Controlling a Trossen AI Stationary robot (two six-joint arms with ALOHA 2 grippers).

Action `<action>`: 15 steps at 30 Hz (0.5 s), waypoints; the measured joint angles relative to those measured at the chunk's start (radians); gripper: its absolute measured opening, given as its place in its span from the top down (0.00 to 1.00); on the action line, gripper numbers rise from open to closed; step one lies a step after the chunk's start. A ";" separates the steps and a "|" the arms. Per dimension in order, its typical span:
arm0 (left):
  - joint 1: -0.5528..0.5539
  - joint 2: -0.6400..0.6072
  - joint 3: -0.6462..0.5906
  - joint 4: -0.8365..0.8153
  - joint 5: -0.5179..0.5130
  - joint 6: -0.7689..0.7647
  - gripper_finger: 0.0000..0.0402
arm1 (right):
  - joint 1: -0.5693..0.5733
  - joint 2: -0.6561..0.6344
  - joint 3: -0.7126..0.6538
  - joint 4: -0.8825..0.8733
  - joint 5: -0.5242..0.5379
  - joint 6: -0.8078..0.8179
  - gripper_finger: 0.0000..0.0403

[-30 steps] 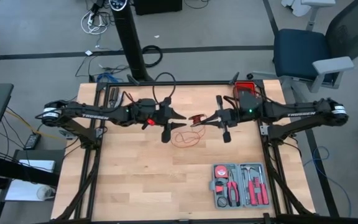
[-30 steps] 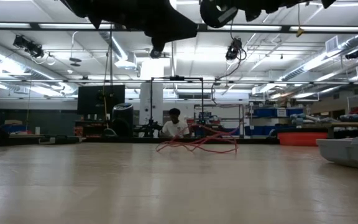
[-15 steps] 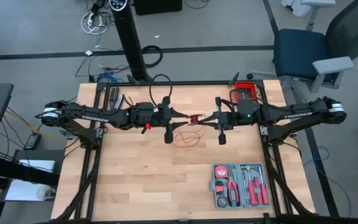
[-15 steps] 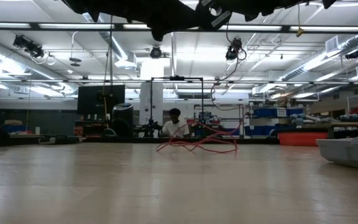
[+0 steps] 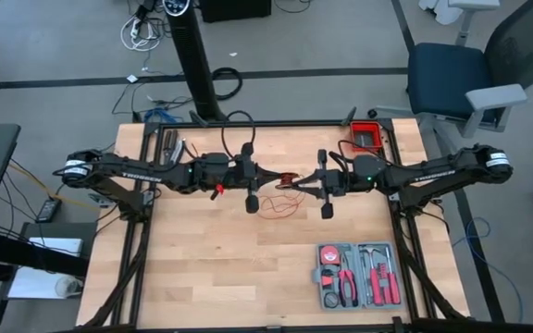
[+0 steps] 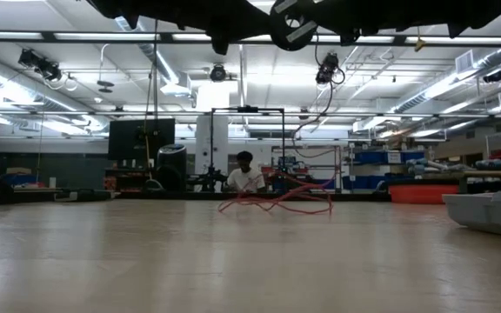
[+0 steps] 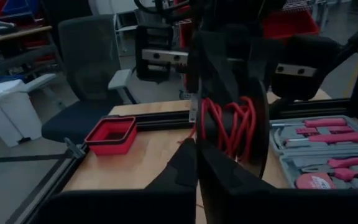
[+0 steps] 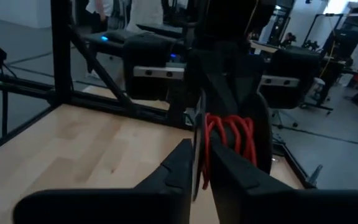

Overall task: Coil cords
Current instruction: Coil the wire

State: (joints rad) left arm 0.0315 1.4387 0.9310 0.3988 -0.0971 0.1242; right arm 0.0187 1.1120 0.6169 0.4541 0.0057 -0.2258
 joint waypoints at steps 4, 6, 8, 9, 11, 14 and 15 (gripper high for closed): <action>0.000 0.000 0.000 -0.026 -0.032 -0.003 0.99 | -0.001 0.002 0.000 -0.008 0.007 0.022 0.85; 0.000 0.000 0.000 -0.058 -0.057 -0.012 0.99 | -0.001 -0.026 0.000 -0.038 0.010 0.020 0.84; 0.001 -0.009 0.000 -0.098 -0.080 -0.020 1.00 | -0.001 -0.069 0.000 -0.084 0.053 0.016 0.83; 0.002 -0.011 0.002 -0.110 -0.089 -0.020 1.00 | -0.001 -0.091 0.000 -0.108 0.073 0.015 0.83; 0.004 -0.022 0.019 -0.148 -0.090 -0.020 1.00 | -0.003 -0.131 0.000 -0.146 0.089 0.016 0.83; 0.011 -0.027 0.065 -0.239 -0.084 -0.031 1.00 | -0.015 -0.167 0.001 -0.171 0.092 0.049 0.83; 0.013 -0.027 0.078 -0.280 -0.084 -0.042 1.00 | -0.023 -0.168 0.001 -0.180 0.089 0.061 0.84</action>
State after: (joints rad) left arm 0.0447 1.4117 1.0090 0.1186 -0.1806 0.0822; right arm -0.0044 0.9435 0.6178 0.2743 0.0943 -0.1644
